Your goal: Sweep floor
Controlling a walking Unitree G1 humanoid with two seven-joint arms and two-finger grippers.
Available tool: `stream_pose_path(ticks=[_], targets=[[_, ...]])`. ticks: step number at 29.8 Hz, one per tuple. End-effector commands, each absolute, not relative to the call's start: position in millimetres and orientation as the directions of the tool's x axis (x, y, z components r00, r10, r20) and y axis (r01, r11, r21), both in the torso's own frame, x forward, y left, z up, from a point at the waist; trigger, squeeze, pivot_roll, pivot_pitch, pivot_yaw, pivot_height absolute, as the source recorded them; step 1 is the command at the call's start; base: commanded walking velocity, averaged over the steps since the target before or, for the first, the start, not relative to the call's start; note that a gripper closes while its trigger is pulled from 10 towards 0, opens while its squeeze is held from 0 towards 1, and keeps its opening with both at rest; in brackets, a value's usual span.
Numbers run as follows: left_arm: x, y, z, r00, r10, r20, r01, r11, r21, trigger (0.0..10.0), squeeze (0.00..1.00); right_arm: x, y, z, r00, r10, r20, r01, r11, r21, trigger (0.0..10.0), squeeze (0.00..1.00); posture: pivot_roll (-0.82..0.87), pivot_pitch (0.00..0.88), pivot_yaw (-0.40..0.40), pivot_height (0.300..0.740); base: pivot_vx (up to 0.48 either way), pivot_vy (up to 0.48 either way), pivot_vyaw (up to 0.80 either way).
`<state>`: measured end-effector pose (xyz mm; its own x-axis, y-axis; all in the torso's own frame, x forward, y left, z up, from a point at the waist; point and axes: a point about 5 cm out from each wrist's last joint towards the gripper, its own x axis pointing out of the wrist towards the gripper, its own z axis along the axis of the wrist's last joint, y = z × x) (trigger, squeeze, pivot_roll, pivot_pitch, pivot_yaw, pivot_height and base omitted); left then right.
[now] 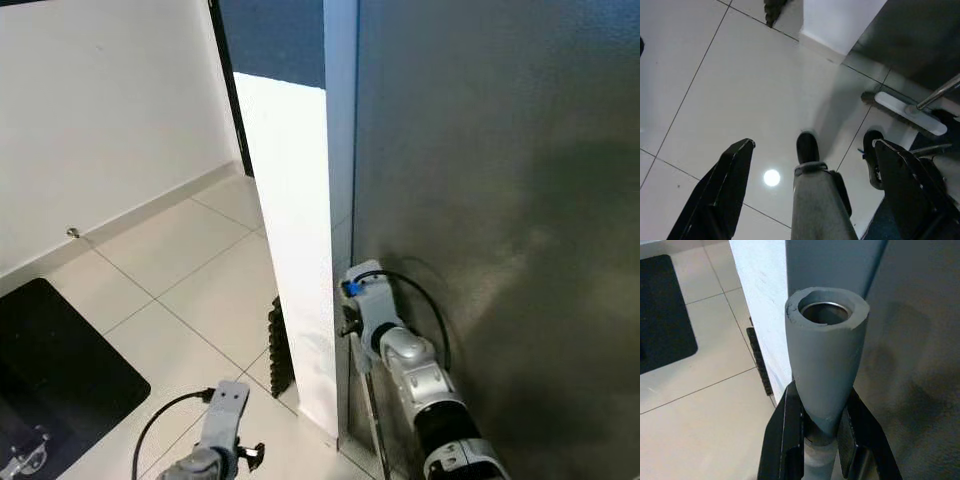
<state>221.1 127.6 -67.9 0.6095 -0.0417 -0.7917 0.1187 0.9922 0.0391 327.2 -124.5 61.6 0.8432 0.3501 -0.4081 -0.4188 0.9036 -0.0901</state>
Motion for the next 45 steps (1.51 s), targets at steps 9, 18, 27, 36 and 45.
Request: stream_pose_path(ticks=[9,18,27,36,45], targets=[[203,146,-78,0.578,-0.016,-0.816,0.119,0.991,0.065,10.0,0.0,329,-124,58,0.884,0.264,-0.385,-0.318,0.945,-0.081,10.0,0.0,-0.01,0.0,0.012,0.74,0.0,0.0,0.0],[203,146,-78,0.577,-0.017,-0.817,0.122,0.99,0.066,10.0,0.0,335,-132,66,0.922,0.205,-0.328,-0.238,0.969,-0.063,10.0,0.73,-0.01,0.0,0.015,0.74,0.0,0.0,0.0],[201,147,-79,0.574,-0.017,-0.818,0.122,0.99,0.065,10.0,0.0,343,-146,81,0.973,0.1,-0.21,-0.138,0.975,-0.173,10.0,0.82,-0.01,0.0,0.017,0.74,0.0,0.0,0.0],[202,149,-78,0.575,-0.011,-0.818,0.124,0.99,0.073,10.0,0.0,350,-170,105,0.997,-0.033,-0.064,0.019,0.978,-0.205,10.0,0.81,-0.01,0.0,0.019,0.74,0.0,0.0,0.0],[202,149,-78,0.576,-0.009,-0.818,0.131,0.988,0.081,10.0,0.0,353,-185,131,0.996,-0.034,0.086,0.042,0.995,-0.091,10.0,0.43,-0.01,0.0,0.024,0.74,0.0,0.0,0.0]])
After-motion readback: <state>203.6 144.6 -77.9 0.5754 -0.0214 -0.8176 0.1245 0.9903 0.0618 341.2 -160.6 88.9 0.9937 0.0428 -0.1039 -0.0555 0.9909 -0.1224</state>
